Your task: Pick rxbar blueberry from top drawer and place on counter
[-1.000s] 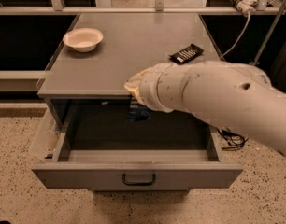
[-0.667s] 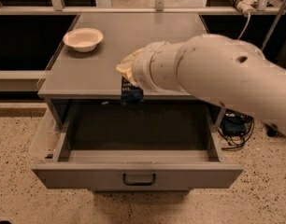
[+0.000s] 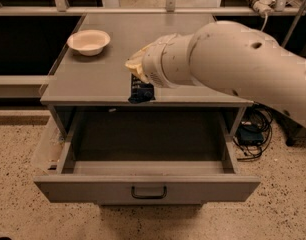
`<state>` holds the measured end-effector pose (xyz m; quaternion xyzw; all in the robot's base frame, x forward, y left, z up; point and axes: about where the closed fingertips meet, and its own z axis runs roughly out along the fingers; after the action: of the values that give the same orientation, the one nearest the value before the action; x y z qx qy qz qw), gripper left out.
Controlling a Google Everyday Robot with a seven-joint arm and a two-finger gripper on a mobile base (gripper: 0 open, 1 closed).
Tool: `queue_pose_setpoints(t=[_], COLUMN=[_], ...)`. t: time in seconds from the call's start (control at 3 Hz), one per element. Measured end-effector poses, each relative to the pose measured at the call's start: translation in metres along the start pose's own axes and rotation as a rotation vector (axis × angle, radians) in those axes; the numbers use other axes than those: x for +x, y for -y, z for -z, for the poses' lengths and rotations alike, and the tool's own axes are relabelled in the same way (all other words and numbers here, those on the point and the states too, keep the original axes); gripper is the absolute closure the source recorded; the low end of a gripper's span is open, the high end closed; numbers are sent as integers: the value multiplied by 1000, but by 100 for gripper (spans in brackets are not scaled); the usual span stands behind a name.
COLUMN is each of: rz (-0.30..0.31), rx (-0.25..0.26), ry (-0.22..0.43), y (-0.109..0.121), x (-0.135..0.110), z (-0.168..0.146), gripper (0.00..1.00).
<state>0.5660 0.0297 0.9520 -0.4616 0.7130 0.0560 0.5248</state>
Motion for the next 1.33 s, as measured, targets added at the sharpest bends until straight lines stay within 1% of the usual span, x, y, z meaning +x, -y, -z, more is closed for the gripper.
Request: queue_pose_setpoints(t=[0.33, 0.67, 1.0, 1.33], rz=[-5, -39, -81, -111], rx=[-20, -20, -10, -1], ry=[-6, -25, -59, -92], y=[29, 58, 84, 101], x=[5, 20, 38, 51], z=[-29, -59, -90, -114], gripper=[100, 100, 100, 100])
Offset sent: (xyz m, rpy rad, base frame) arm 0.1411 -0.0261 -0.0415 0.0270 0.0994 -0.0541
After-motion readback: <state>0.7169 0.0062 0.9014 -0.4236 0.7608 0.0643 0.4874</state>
